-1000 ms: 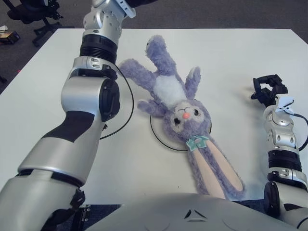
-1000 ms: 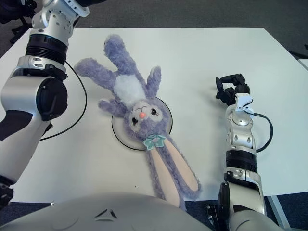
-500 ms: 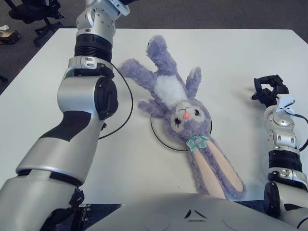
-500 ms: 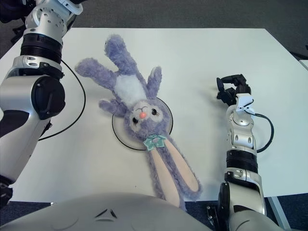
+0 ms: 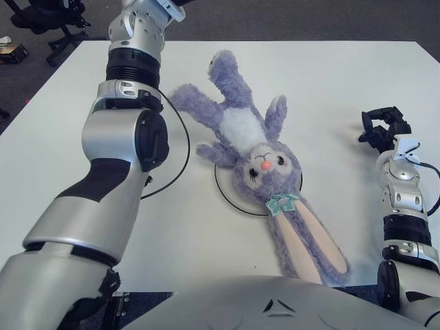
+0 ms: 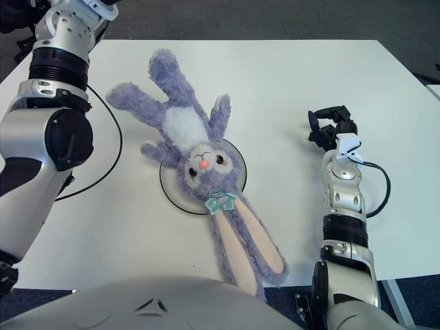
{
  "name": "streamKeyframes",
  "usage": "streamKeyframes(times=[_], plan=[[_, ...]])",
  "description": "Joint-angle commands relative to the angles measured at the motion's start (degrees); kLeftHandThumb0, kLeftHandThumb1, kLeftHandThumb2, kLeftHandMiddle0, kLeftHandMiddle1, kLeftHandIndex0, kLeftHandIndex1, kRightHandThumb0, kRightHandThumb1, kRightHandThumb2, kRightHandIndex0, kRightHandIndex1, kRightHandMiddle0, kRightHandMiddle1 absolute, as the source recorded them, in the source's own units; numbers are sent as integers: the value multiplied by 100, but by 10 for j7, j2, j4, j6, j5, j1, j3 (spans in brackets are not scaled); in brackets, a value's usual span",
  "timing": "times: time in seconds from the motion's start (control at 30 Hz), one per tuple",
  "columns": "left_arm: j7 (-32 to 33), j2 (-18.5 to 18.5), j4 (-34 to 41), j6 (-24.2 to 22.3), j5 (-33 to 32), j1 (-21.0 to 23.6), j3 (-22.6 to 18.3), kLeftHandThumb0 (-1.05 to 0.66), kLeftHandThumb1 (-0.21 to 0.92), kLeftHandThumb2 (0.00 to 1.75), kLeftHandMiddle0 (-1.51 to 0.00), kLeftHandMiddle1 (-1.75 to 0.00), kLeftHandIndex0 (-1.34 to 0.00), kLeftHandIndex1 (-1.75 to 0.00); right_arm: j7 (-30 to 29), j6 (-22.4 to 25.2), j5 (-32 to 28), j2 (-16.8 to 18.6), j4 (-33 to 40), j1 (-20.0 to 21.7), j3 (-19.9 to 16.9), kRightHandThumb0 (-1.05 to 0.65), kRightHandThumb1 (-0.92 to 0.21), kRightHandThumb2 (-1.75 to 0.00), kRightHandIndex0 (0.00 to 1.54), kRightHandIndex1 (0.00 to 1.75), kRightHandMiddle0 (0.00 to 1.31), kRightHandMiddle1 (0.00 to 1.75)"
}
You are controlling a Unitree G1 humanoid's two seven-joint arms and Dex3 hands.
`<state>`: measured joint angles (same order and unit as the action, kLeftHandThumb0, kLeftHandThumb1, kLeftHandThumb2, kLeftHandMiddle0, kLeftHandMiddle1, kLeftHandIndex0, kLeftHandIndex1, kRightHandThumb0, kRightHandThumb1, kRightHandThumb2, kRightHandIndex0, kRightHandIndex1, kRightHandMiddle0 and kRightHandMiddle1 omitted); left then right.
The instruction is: Put the doll into the plate.
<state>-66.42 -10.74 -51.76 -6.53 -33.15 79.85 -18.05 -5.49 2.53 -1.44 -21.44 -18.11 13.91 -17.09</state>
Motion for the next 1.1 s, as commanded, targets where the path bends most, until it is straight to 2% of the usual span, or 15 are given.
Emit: streamKeyframes(times=[0.0, 1.07], plan=[[2, -2, 7, -6, -3, -7, -3, -64, 92, 70, -72, -4, -43, -4, 3, 26, 2, 15, -12, -27, 7, -35, -92, -42, 70, 175, 30, 164], [-6, -15, 31, -24, -9, -24, -8, -64, 92, 70, -73, -3, -43, -3, -12, 34, 8, 33, 18, -43, 19, -35, -92, -42, 70, 175, 30, 164]])
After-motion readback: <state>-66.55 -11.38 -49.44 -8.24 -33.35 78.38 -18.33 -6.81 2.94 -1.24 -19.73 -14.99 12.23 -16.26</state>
